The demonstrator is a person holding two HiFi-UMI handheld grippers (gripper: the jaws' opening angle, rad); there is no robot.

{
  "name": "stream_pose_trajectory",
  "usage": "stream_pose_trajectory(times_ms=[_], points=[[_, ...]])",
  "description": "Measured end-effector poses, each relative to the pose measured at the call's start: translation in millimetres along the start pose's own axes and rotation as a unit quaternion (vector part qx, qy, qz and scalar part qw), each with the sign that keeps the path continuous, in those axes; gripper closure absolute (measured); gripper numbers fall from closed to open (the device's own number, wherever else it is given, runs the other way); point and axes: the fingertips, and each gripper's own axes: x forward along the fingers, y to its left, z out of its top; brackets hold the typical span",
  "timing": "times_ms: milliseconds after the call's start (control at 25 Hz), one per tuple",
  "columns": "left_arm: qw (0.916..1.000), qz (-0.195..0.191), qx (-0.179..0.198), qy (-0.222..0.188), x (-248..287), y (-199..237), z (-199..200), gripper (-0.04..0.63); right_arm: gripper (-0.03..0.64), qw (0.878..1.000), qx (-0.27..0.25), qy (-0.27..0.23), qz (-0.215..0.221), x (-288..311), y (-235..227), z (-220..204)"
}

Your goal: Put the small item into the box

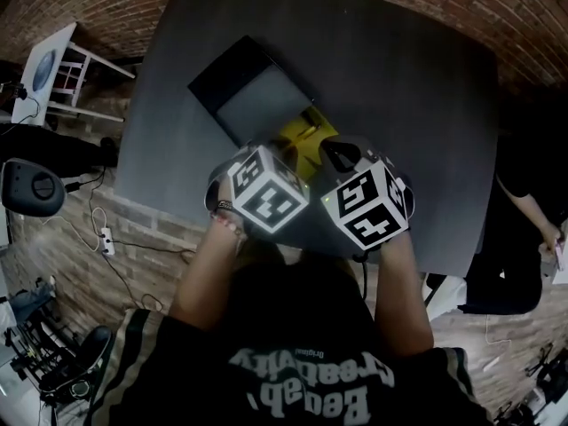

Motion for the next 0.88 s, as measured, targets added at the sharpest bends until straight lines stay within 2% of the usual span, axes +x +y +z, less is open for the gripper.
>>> stream_pose_trajectory(times_ms=[320, 880], points=[[0.9998, -0.005, -0.018, 0.009, 13, 9, -12, 0.566, 0.611, 1.000, 0.007, 0.011, 0.007, 14, -1, -10], [0.9979, -0.049, -0.029, 0.032, 60, 8, -41, 0.566, 0.611, 0.998, 0.030, 0.045, 0.021, 52, -6, -31]])
